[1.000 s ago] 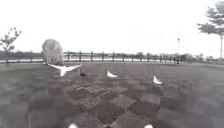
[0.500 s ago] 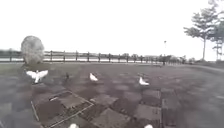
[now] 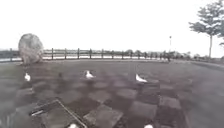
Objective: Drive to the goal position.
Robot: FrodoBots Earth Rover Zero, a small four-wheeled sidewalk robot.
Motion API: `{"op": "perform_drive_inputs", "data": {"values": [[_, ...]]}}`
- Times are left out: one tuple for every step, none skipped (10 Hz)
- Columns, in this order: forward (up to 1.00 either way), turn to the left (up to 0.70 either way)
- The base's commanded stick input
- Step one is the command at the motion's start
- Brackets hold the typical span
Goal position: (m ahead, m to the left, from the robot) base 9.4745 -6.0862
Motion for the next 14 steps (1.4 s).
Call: {"op": "perform_drive_inputs", "data": {"values": [[1.0,-0.4],[1.0,-0.4],[1.0,-0.4],[1.0,-0.4],[1.0,-0.4],[1.0,-0.25],[1.0,-0.03],[1.0,0.0],[1.0,0.0],[1.0,0.0],[1.0,-0.03],[1.0,-0.26],[1.0,-0.4],[1.0,-0.4]]}}
